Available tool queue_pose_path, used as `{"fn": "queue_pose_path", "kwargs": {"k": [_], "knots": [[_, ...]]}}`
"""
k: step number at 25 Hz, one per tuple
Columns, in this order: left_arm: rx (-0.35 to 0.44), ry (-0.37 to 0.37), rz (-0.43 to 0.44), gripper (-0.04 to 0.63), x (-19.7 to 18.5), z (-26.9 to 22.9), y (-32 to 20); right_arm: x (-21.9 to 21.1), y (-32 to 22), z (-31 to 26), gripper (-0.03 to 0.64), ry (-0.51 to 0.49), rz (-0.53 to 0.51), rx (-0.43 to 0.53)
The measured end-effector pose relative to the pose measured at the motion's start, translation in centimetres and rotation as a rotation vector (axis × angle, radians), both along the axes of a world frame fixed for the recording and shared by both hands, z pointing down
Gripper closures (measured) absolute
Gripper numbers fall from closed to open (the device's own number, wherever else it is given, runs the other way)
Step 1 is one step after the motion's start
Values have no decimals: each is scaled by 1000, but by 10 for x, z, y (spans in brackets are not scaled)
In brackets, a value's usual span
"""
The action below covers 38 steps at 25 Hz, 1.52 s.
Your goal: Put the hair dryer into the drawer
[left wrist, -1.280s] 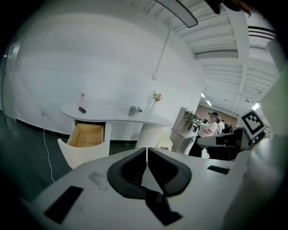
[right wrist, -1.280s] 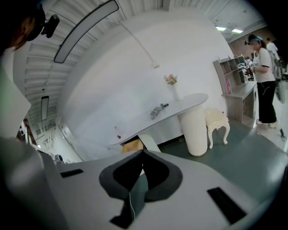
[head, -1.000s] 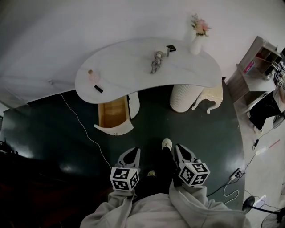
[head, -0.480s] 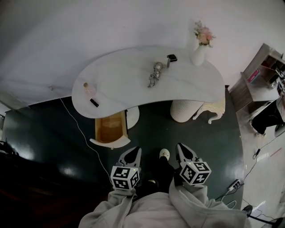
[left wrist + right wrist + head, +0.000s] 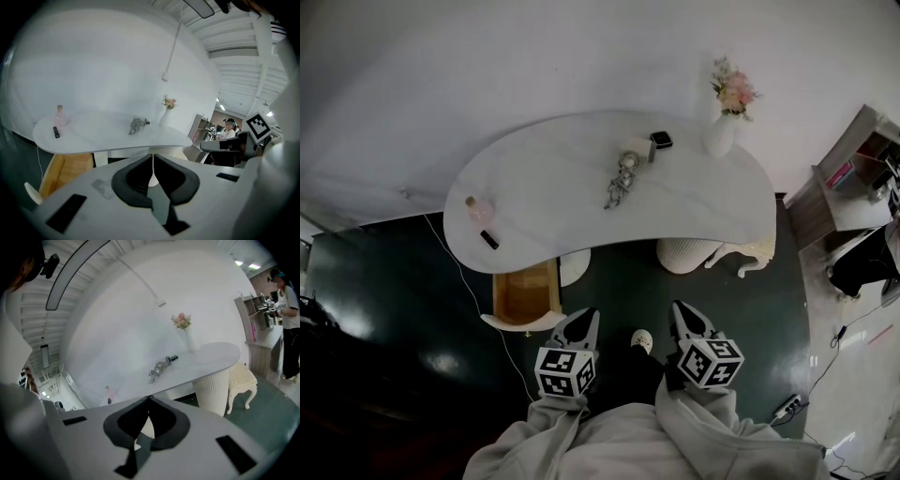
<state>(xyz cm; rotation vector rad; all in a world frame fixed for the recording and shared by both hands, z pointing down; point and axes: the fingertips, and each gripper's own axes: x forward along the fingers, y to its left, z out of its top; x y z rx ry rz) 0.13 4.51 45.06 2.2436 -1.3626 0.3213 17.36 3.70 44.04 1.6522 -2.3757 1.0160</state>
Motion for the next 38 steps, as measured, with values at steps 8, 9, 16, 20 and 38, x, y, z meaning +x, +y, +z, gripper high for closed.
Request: {"fn": "queue_pose_path", "kwargs": {"k": [8,9,16,20,38], "knots": [[-6,-1,-28,574,15,6,-36,16,-41,4,569,-5,-25,3],[-4,1,-34,574,16,6,-40,17,-46,4,568,-5,-30,7],[13,8,-78,574,27,11,-67,32,-79,7,568,6,-56,24],[14,14,-96,574,30,12,-75,34,-87,10,568,15,-73,15],[52,30,-91,574,40,1,-129,40,-115,25,568,-13,-46,-38]]}}
